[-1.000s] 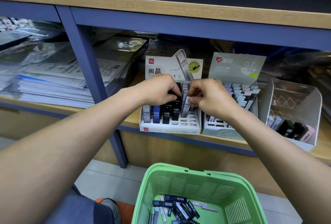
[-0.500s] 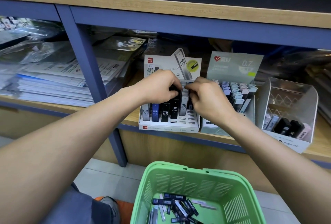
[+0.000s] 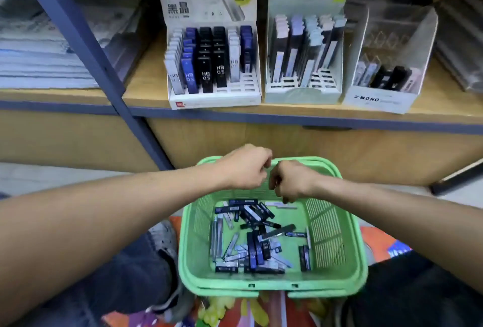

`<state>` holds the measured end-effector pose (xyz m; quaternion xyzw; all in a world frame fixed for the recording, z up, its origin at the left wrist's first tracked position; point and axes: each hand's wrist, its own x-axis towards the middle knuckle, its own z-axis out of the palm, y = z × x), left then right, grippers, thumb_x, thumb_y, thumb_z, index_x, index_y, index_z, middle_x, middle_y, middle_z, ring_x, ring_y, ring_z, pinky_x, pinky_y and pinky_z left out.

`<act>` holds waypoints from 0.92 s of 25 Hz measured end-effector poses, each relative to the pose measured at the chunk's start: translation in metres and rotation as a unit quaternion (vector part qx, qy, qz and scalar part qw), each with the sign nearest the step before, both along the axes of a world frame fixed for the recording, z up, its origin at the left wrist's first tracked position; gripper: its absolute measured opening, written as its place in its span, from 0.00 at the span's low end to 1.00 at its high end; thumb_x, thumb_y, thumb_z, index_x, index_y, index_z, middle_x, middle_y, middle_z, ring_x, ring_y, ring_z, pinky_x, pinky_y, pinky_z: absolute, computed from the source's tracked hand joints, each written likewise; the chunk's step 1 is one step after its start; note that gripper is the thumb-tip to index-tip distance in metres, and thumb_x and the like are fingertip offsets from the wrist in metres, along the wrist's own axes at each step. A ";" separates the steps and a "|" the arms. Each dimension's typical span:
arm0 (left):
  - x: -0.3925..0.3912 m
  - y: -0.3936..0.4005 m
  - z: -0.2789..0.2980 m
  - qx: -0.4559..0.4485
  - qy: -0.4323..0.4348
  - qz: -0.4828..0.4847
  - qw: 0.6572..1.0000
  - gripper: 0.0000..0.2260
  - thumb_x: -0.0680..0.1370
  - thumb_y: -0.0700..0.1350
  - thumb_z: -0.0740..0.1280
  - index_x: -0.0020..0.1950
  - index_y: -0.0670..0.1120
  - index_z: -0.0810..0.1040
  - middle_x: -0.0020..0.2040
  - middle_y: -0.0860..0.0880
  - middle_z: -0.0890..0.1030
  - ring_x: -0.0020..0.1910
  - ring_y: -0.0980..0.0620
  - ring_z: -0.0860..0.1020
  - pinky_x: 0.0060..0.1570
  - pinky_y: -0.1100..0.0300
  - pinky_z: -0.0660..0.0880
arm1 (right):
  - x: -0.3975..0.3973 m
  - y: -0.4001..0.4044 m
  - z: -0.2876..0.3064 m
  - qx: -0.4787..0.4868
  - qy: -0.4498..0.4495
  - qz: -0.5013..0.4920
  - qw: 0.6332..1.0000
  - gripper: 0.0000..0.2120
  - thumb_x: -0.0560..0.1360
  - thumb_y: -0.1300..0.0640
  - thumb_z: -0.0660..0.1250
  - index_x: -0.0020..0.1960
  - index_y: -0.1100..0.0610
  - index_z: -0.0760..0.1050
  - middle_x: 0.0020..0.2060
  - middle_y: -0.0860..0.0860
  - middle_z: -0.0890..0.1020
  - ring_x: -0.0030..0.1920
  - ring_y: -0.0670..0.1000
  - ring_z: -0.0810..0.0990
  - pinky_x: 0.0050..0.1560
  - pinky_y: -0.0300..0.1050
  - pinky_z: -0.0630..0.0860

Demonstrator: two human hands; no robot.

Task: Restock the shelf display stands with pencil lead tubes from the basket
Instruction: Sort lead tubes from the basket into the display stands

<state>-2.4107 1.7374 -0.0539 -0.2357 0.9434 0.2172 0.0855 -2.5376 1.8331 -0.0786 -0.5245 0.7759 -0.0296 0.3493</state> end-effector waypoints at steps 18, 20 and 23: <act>0.004 0.097 -0.250 0.209 -0.284 0.236 0.906 0.27 0.76 0.56 0.72 0.67 0.40 0.72 0.63 0.44 0.74 0.61 0.43 0.78 0.49 0.54 0.74 | 0.028 0.076 -0.237 0.155 0.202 0.191 0.948 0.42 0.74 0.51 0.73 0.77 0.62 0.52 0.69 0.63 0.64 0.70 0.62 0.65 0.68 0.58 0.70; -0.007 0.101 -0.256 0.211 -0.280 0.322 0.879 0.28 0.77 0.53 0.72 0.68 0.38 0.68 0.62 0.43 0.77 0.60 0.43 0.79 0.50 0.53 0.78 | 0.026 0.069 -0.240 0.138 0.155 0.158 0.965 0.36 0.73 0.57 0.74 0.73 0.62 0.57 0.65 0.62 0.66 0.65 0.61 0.69 0.62 0.54 0.75; -0.017 0.102 -0.257 0.210 -0.300 0.377 0.851 0.34 0.77 0.52 0.73 0.73 0.37 0.60 0.61 0.42 0.79 0.60 0.43 0.79 0.45 0.53 0.76 | 0.021 0.065 -0.242 0.127 0.086 0.086 0.984 0.27 0.74 0.63 0.71 0.68 0.62 0.61 0.61 0.61 0.71 0.59 0.61 0.76 0.54 0.51 0.78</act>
